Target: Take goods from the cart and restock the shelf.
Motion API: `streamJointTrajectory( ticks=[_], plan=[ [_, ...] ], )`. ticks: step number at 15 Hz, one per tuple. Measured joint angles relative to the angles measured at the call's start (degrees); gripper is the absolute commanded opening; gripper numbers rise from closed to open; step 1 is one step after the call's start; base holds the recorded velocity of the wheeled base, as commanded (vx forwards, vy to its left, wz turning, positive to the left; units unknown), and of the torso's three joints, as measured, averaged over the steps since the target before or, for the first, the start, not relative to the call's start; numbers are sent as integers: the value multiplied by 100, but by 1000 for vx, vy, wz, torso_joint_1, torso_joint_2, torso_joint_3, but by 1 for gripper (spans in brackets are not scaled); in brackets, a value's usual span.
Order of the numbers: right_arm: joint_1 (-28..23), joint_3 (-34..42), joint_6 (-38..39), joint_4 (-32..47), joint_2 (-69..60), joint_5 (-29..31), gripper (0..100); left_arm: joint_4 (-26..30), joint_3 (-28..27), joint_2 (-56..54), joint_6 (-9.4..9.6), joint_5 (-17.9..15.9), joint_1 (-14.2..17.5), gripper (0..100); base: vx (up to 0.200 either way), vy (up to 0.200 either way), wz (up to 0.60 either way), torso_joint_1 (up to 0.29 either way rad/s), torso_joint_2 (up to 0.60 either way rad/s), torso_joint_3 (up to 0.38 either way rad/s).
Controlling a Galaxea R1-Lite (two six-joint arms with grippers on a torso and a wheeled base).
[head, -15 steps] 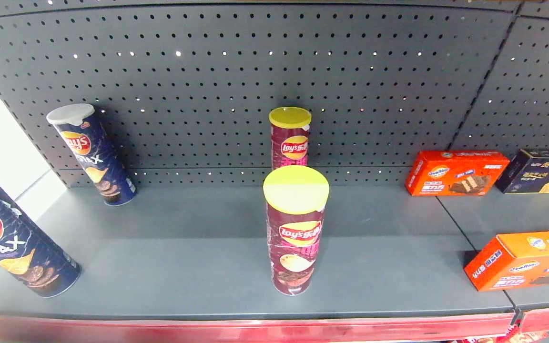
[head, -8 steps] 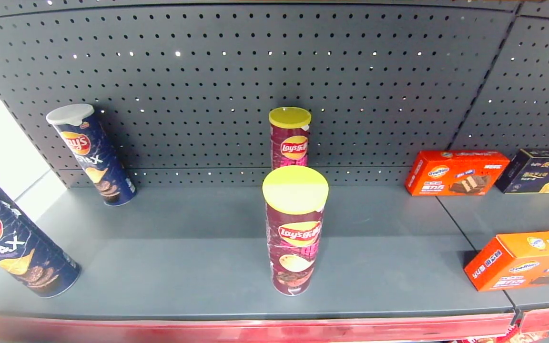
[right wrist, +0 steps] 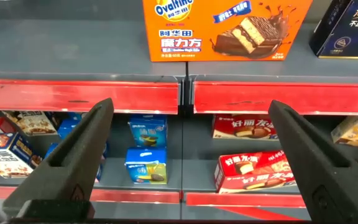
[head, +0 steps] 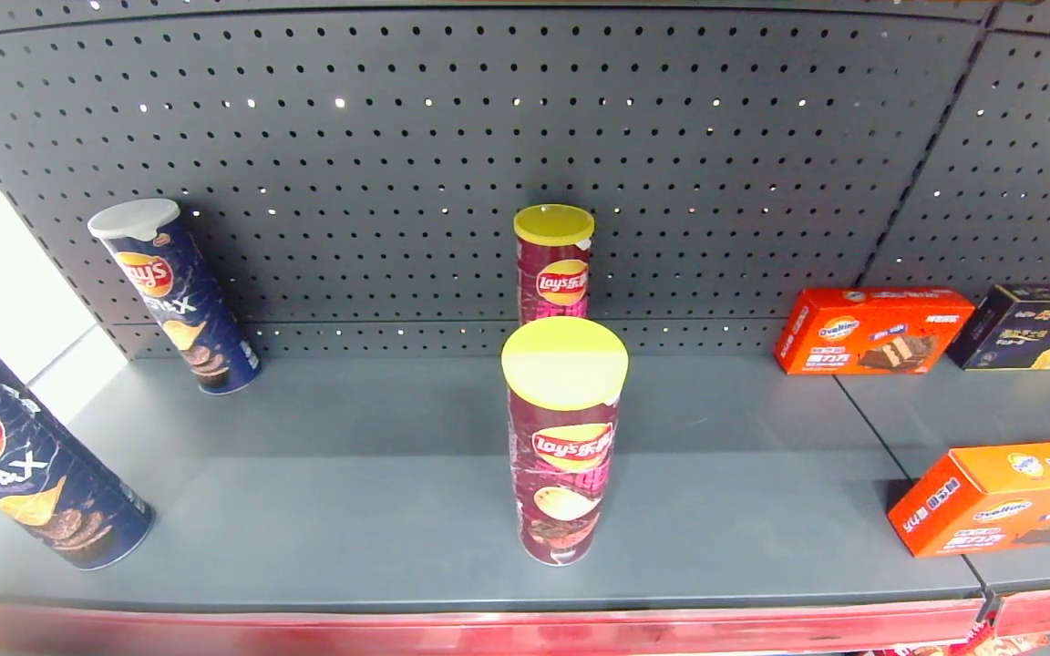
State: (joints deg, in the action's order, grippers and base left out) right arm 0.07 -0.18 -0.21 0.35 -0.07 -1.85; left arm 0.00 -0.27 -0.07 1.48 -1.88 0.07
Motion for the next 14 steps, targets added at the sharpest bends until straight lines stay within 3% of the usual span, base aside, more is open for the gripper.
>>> streamJointTrajectory(
  ticks=[14],
  plan=[
    [0, 2, -1, -2, 0, -4, 100, 0, 0, 0, 2, 2, 0, 100, 0, 0, 0, 0, 0, 0]
  ],
)
